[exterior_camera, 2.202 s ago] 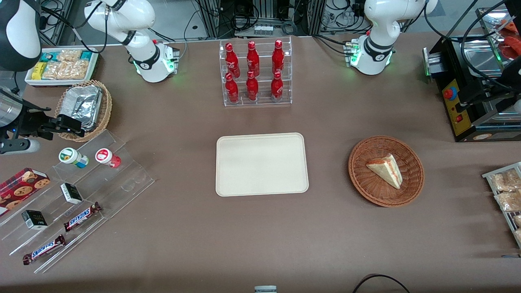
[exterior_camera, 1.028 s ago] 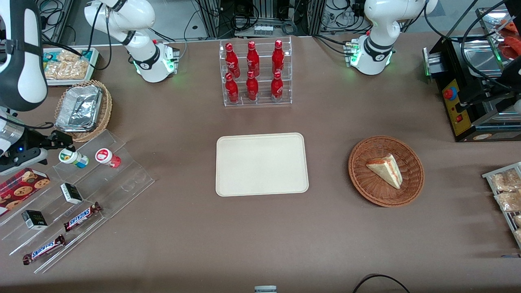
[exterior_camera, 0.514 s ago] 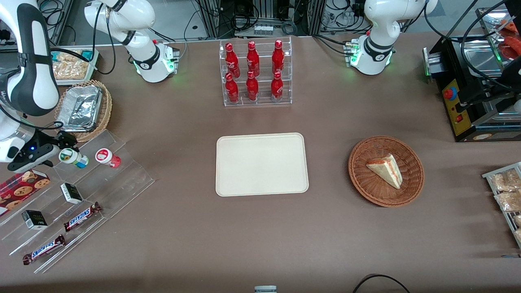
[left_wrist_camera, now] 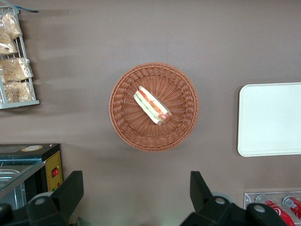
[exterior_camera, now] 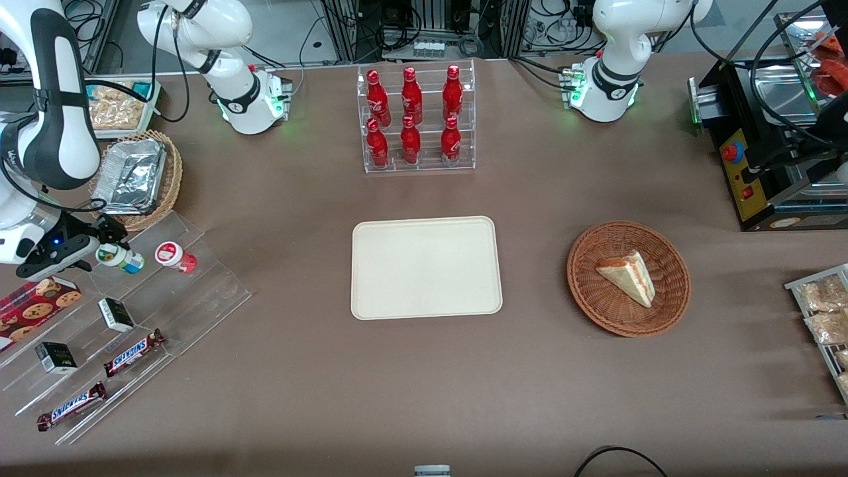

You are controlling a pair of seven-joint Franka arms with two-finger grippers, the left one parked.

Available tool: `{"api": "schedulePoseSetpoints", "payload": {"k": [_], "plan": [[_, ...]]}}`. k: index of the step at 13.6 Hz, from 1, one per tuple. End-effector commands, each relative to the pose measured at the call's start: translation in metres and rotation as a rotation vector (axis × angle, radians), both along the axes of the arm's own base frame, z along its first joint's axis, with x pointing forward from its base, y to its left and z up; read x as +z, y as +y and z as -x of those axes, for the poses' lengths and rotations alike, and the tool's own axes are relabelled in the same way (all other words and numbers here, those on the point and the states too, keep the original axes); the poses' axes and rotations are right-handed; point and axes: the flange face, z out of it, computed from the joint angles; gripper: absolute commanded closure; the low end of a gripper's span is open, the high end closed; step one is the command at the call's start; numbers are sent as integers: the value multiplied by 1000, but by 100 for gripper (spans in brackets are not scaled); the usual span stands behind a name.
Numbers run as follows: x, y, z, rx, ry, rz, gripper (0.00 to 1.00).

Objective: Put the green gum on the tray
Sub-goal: 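Close the right gripper around the green-labelled gum jar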

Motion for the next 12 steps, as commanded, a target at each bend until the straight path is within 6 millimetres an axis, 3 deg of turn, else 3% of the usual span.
{"api": "schedulePoseSetpoints", "payload": {"k": [1, 2, 6, 9, 12], "plan": [[-5, 1, 0, -4, -20, -19, 89], [-5, 2, 0, -6, -19, -20, 100], [15, 3, -6, -7, -33, -21, 100], [74, 22, -28, 29, -10, -36, 100], [132, 77, -49, 15, 34, -49, 100]]}}
